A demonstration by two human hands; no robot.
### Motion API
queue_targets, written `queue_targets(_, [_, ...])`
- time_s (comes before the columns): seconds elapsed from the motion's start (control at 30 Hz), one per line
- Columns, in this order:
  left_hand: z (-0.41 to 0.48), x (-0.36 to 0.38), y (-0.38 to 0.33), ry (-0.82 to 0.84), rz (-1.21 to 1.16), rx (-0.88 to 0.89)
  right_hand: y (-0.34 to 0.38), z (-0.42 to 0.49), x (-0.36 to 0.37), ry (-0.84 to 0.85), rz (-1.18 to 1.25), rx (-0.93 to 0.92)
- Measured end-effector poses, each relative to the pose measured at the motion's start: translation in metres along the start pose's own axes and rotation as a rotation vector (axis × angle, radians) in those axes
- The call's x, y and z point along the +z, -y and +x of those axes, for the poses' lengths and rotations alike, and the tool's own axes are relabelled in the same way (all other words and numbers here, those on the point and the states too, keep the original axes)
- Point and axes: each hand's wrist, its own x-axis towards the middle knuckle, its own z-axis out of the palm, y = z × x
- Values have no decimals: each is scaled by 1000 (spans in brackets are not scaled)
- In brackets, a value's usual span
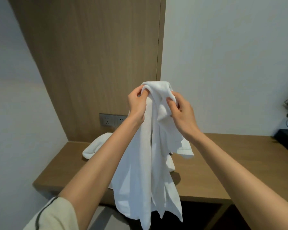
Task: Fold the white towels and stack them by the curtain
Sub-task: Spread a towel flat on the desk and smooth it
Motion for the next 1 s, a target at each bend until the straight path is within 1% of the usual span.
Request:
queue_targets(0.13, [33, 11, -21, -12, -32, 28, 10, 35, 2, -27, 38, -36])
queue_targets(0.27, [63, 17, -48, -42, -80, 116, 22, 69, 6, -56, 98, -114])
queue_targets(0.37, [82, 15, -50, -51, -88, 177, 23, 83, 11, -78, 143, -169])
queue_targets(0.43, [88, 11, -40, -42, -71, 167, 14, 86, 18, -81, 134, -180])
queue_targets(0.53, [87, 4, -6, -38, -3, 119, -16, 82, 31, -37, 42, -147])
queue_targets(0.63, [77, -8, 38, -48, 101, 62, -57, 79, 38, 26, -17, -58])
queue_targets(0.7, [70, -20, 63, -49, 236, 69, -87, 82, 38, 33, -74, 13])
queue_targets(0.77, [70, -36, 80, -104, 361, 114, -116, 88, 34, 3, -120, 65])
queue_targets(0.87, [85, -60, 82, -287, 453, 147, -143, 107, 31, -90, -80, 121])
queue_targets(0.93, [106, -66, 71, -407, 476, 165, -147, 121, 36, -92, -11, 83])
queue_targets(1.0, [130, -65, 53, -524, 440, 169, -145, 133, 45, -36, 27, -5])
